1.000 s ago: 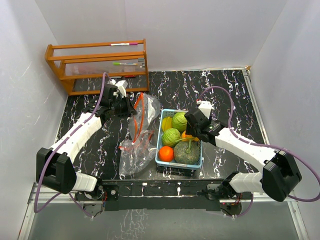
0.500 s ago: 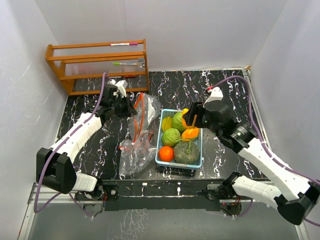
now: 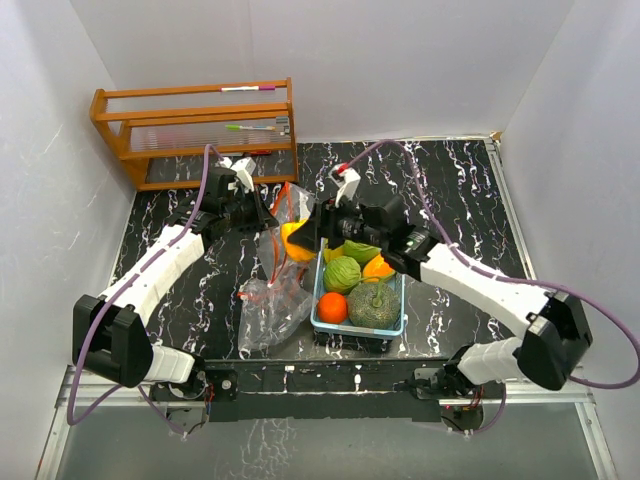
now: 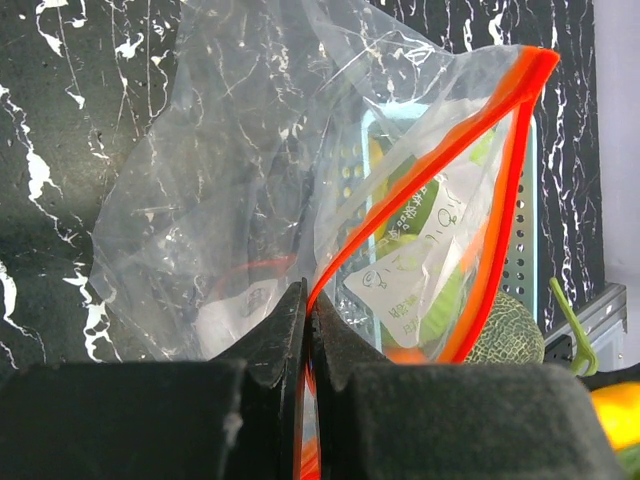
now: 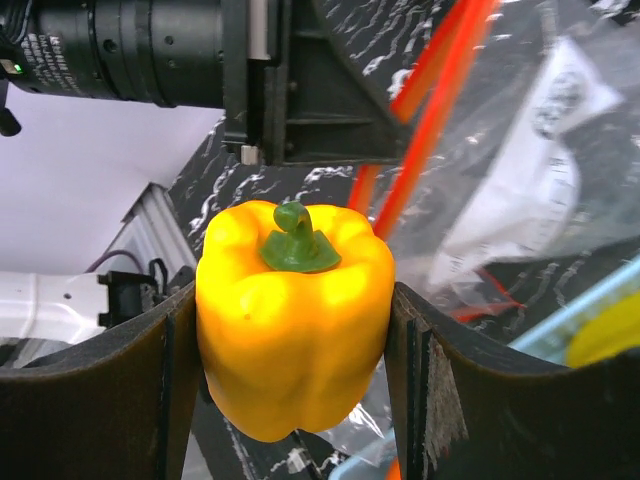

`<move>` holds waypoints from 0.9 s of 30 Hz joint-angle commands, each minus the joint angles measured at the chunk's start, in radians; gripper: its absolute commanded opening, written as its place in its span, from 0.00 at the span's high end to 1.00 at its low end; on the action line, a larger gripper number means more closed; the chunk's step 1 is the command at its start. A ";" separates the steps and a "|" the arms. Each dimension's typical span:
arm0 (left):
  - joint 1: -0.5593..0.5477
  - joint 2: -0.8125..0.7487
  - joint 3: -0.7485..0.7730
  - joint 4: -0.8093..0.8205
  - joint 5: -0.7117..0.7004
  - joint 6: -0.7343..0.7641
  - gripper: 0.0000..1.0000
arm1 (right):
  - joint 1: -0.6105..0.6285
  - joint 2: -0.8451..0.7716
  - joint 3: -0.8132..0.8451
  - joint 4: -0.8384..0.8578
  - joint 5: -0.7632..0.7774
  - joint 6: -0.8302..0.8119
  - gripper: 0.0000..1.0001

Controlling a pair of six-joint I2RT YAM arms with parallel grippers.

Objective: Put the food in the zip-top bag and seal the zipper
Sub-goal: Place the fake vegetable in the zipper food storage bag.

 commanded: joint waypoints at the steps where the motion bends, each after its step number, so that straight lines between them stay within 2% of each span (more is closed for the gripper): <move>1: -0.009 -0.004 0.020 0.029 0.029 -0.024 1.00 | 0.021 0.017 0.055 0.307 -0.024 0.064 0.81; 12: -0.009 -0.028 -0.003 0.089 0.086 -0.090 1.00 | 0.020 0.095 -0.002 0.504 0.128 0.182 0.84; 19: -0.009 -0.070 -0.028 0.131 0.104 -0.136 1.00 | 0.022 0.128 -0.025 0.518 0.215 0.195 0.85; 27: -0.010 -0.095 -0.035 0.160 0.138 -0.173 1.00 | 0.023 0.113 -0.084 0.429 0.361 0.171 0.86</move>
